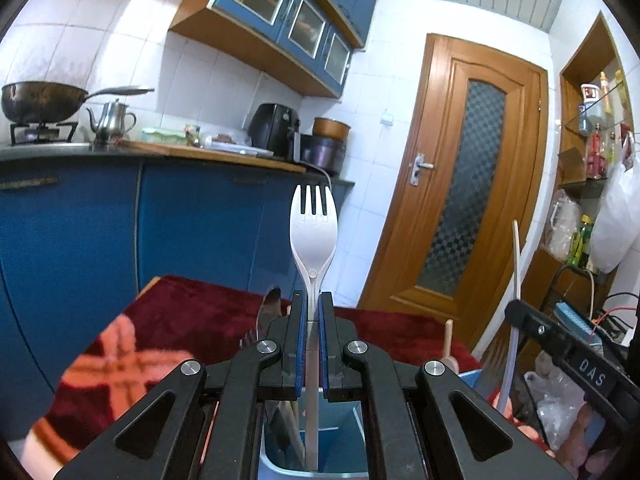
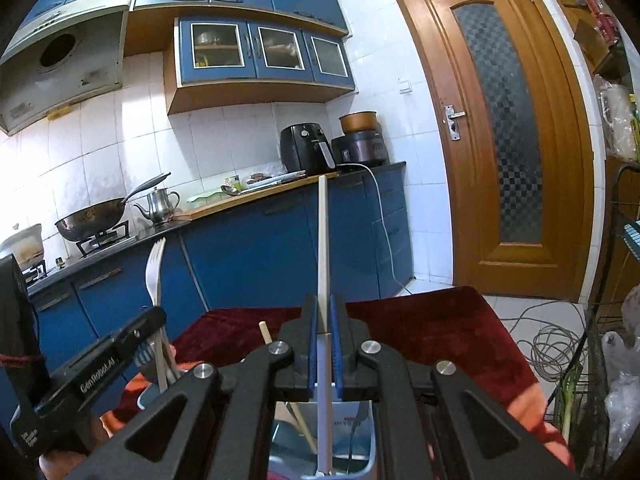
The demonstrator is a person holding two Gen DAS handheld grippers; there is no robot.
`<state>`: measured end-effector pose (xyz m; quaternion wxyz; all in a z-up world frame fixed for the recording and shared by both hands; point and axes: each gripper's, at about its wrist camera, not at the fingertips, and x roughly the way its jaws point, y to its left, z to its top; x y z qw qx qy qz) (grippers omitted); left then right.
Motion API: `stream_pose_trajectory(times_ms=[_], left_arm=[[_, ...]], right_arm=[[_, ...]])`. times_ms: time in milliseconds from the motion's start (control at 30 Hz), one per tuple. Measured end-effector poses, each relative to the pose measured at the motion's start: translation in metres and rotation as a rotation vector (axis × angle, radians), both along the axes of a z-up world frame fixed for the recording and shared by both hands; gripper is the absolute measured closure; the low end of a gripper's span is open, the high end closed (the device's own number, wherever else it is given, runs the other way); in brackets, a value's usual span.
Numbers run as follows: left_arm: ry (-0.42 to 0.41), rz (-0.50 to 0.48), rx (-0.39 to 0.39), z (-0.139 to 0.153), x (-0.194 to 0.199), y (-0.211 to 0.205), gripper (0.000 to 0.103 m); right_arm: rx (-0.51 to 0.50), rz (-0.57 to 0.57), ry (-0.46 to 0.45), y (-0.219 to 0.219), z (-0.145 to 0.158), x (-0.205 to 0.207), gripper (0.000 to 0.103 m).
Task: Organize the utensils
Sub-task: 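Lift the fork and stick and lower them into the blue holder, then open both tools to release the fork and stick in the holder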
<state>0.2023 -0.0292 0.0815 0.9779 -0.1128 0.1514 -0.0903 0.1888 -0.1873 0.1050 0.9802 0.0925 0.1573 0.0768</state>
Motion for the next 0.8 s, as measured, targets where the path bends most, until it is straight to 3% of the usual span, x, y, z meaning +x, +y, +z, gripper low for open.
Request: stream_pose_trajectory(times_ms=[800], left_arm=[[0.059,-0.03,0.034,-0.011,0.005,-0.009,0.097]], right_arm=[[-0.004,0.062,0.036,0.004,-0.019,0.005,0.093]])
